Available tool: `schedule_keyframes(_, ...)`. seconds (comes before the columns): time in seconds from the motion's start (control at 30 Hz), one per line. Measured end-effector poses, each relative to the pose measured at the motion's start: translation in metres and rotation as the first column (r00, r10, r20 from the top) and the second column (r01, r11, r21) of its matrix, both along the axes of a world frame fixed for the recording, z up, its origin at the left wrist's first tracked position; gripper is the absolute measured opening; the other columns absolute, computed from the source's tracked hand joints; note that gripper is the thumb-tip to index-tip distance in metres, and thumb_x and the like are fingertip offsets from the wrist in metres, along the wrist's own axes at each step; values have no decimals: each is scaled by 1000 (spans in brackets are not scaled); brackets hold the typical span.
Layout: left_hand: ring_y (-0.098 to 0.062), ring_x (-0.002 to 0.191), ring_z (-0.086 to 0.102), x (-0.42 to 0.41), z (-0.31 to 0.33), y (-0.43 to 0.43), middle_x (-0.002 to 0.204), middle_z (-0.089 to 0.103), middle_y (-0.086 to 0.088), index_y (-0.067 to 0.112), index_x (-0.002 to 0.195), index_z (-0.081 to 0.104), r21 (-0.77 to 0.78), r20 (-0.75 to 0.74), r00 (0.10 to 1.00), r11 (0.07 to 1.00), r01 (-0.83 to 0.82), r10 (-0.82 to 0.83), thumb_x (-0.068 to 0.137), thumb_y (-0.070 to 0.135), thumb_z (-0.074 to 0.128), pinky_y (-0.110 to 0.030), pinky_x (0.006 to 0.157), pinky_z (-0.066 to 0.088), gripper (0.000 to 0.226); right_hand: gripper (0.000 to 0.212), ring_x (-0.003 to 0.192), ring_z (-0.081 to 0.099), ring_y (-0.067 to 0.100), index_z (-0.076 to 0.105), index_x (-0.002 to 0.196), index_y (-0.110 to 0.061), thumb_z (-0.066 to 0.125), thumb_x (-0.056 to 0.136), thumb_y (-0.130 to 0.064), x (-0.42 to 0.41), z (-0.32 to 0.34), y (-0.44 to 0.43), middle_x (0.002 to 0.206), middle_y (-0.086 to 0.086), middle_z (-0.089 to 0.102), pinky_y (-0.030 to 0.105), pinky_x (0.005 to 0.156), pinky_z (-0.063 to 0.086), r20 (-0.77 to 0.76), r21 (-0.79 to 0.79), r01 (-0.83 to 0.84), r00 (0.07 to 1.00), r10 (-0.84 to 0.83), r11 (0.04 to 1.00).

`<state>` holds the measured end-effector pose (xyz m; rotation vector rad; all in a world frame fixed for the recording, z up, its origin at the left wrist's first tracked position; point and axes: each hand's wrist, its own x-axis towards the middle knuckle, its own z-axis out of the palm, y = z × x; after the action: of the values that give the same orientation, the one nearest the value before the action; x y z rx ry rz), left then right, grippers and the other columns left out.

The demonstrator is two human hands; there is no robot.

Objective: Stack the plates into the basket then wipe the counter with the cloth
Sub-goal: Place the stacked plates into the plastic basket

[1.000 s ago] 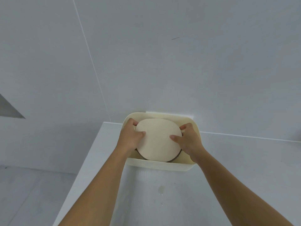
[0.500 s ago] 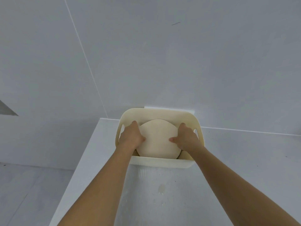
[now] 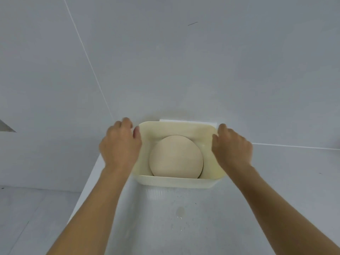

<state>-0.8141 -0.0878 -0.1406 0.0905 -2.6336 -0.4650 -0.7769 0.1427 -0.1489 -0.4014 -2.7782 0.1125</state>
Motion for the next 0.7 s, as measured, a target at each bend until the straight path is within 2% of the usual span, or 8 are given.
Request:
schedule_keyframes(0.07,-38,91,57,2,-4,-18,98,61,-16,8,101,53,11,144,988,998,-63,61,90,39,45,-38,62,37,34,28,57,43,26,35,84,-12,45,90,-37,8,2,17,61,0,42,27,48,26,46,-94,83,996,-79,992)
schedule_keyframes(0.13,-36,93,57,3,-12,-28,103,62,-13,12,109,51,-26,352,931,995,-91,95,90,49,38,-36,68,37,44,39,66,48,27,37,90,-14,48,86,-51,13,-2,27,71,2,48,31,57,35,200,-175,137,975,-101,975)
schedule_keyframes(0.2,-33,87,58,1,-22,-30,98,63,-11,15,106,52,2,476,879,999,-42,37,90,52,36,-33,67,38,44,37,73,52,28,44,89,-10,50,87,-46,14,-11,33,78,5,53,32,62,37,278,-298,121,960,-35,947)
schedule_keyframes(0.27,-27,67,53,0,-30,-28,77,60,-10,8,82,49,81,480,874,996,37,-72,92,41,38,-33,57,37,35,26,66,50,28,47,76,-4,48,88,-27,12,-21,33,71,8,53,32,57,36,235,-447,52,970,61,893)
schedule_keyframes(0.3,-24,57,46,-1,-33,-27,66,54,-9,7,71,43,108,455,885,993,57,-100,93,32,40,-32,52,34,33,26,59,43,26,41,66,-6,45,87,-19,11,-24,33,63,8,47,31,53,32,204,-474,21,975,86,880)
schedule_keyframes(0.37,-20,49,36,-2,-33,-25,55,43,-6,9,61,34,131,412,904,989,66,-115,93,21,41,-29,46,27,35,32,54,31,22,28,57,-11,43,86,-12,11,-26,35,54,5,34,30,50,24,162,-467,-11,982,98,884)
schedule_keyframes(0.57,-20,50,35,1,-40,-14,57,40,-4,11,59,31,148,388,914,987,65,-119,92,18,38,-30,46,25,34,37,50,24,19,23,55,-13,46,84,-10,11,-26,48,50,2,27,30,49,22,135,-476,3,988,70,879)
schedule_keyframes(0.7,-23,53,39,-1,-41,-14,60,43,-5,10,62,35,165,401,909,985,49,-112,92,21,38,-30,47,28,32,33,51,27,20,28,56,-11,46,85,-13,10,-29,47,51,3,31,30,49,23,144,-484,35,989,40,874)
